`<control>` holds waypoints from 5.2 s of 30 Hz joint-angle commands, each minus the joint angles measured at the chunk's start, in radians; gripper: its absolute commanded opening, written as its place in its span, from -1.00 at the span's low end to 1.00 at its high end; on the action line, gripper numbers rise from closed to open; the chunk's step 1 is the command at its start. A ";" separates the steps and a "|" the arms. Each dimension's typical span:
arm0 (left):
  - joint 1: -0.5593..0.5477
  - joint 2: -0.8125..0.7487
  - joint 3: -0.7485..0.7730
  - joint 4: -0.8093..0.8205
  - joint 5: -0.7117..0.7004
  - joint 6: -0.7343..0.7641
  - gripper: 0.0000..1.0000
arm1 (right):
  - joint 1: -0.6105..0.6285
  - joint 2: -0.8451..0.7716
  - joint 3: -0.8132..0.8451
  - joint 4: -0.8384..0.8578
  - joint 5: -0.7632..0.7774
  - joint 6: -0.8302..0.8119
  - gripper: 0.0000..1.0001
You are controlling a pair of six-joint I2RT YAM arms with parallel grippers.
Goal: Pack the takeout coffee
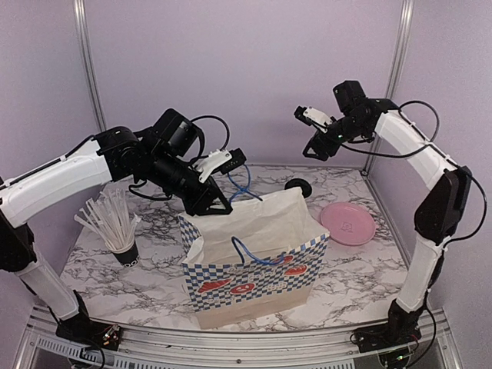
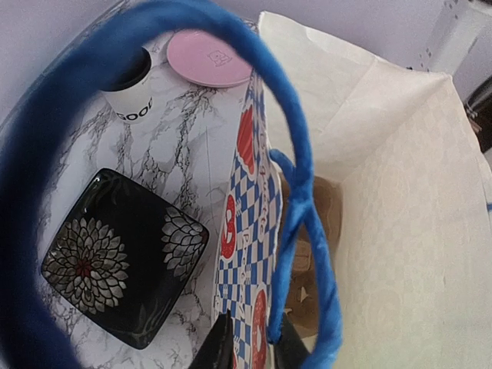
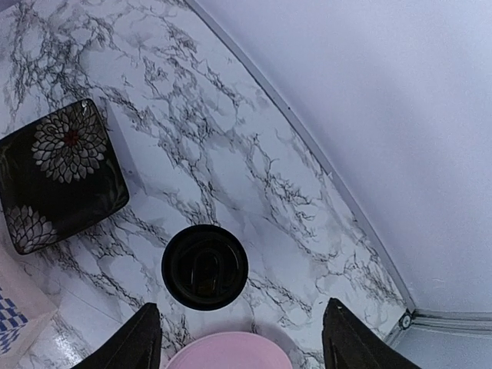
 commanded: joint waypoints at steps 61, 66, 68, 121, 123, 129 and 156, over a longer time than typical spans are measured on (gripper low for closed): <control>-0.004 -0.022 0.040 -0.193 -0.036 0.061 -1.00 | 0.070 0.327 0.013 -0.212 0.137 -0.042 0.31; -0.003 -0.008 0.053 -0.194 -0.031 0.065 -1.00 | 0.070 0.219 -0.010 -0.202 0.136 -0.044 0.25; -0.003 0.004 0.065 -0.193 -0.035 0.071 -1.00 | 0.071 0.159 -0.015 -0.198 0.110 -0.047 0.22; -0.003 -0.038 -0.014 -0.180 -0.121 0.058 -0.98 | -0.175 0.497 0.246 0.165 0.235 0.249 0.97; -0.003 -0.033 -0.015 -0.179 -0.117 0.057 -0.97 | -0.177 0.512 0.257 0.164 0.238 0.249 0.97; -0.003 -0.024 -0.018 -0.173 -0.106 0.052 -0.94 | -0.205 0.580 0.315 0.131 0.186 0.286 0.96; -0.003 -0.139 0.005 -0.068 -0.237 0.041 0.41 | -0.220 0.350 0.051 0.292 -0.018 0.362 0.17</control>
